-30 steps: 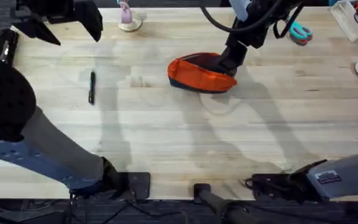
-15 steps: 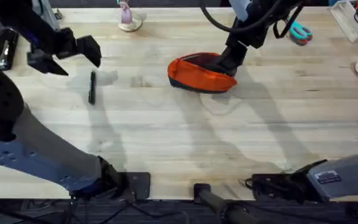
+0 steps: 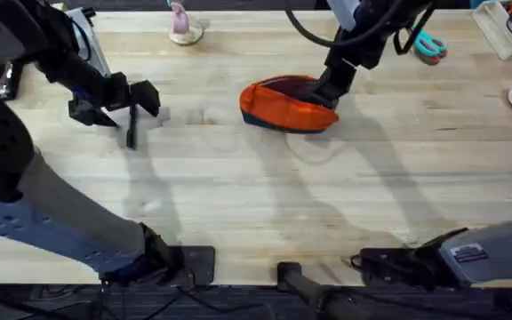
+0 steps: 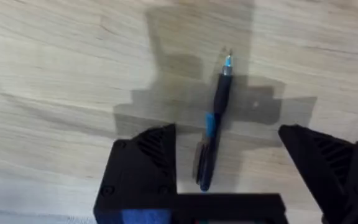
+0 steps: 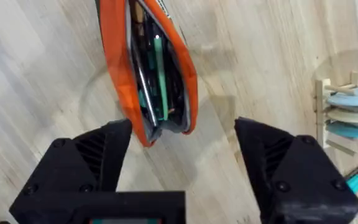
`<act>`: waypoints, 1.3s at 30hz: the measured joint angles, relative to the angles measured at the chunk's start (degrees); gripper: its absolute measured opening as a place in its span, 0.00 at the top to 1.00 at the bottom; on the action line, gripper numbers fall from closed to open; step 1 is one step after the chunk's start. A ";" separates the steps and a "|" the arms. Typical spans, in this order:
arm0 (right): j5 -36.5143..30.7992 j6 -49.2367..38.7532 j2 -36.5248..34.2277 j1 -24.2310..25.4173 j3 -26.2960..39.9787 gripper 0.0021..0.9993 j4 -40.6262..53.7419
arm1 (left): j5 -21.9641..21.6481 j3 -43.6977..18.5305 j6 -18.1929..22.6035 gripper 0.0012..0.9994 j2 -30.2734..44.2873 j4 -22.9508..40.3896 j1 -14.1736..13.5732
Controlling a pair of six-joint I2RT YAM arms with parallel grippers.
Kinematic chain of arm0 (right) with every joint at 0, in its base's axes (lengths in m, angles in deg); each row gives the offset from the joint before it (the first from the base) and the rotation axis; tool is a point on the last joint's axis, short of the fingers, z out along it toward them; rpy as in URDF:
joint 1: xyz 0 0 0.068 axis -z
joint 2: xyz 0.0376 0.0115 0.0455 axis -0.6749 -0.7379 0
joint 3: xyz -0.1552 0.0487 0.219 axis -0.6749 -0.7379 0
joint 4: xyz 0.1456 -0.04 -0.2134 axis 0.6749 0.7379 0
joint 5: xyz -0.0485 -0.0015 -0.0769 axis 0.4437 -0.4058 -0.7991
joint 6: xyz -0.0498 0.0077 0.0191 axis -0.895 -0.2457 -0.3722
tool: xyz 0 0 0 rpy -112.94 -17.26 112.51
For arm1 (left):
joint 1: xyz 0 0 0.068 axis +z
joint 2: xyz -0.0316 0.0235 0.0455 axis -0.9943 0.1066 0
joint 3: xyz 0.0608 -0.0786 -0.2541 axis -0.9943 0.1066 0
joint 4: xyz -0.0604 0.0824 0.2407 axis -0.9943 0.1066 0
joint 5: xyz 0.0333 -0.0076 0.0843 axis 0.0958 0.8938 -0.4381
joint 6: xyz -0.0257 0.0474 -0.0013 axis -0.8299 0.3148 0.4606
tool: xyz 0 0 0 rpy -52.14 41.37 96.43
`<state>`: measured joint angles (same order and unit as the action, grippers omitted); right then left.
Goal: Unzip the bag, pick up the pens from the table one at a time and place them inside, then zip the bag closed.
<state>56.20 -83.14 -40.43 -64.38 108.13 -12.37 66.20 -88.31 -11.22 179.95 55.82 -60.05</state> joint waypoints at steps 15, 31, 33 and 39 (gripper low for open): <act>-0.61 0.00 0.00 0.00 0.00 0.00 1.33 | -1.55 1.01 0.21 0.28 0.00 -1.67 0.07; -2.18 0.00 0.15 -0.02 0.00 0.00 2.33 | -2.08 1.32 0.36 0.93 0.00 -1.37 0.04; -2.32 0.17 0.67 -0.02 0.00 0.00 2.48 | -2.08 1.32 0.37 0.94 -0.07 -1.35 0.04; -2.34 0.44 5.77 -0.02 0.00 0.00 3.40 | -1.87 1.32 0.37 0.94 -0.09 -1.38 0.07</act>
<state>53.86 -82.70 -34.66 -64.40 108.13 -8.97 64.33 -86.99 -10.85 179.86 54.44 -59.98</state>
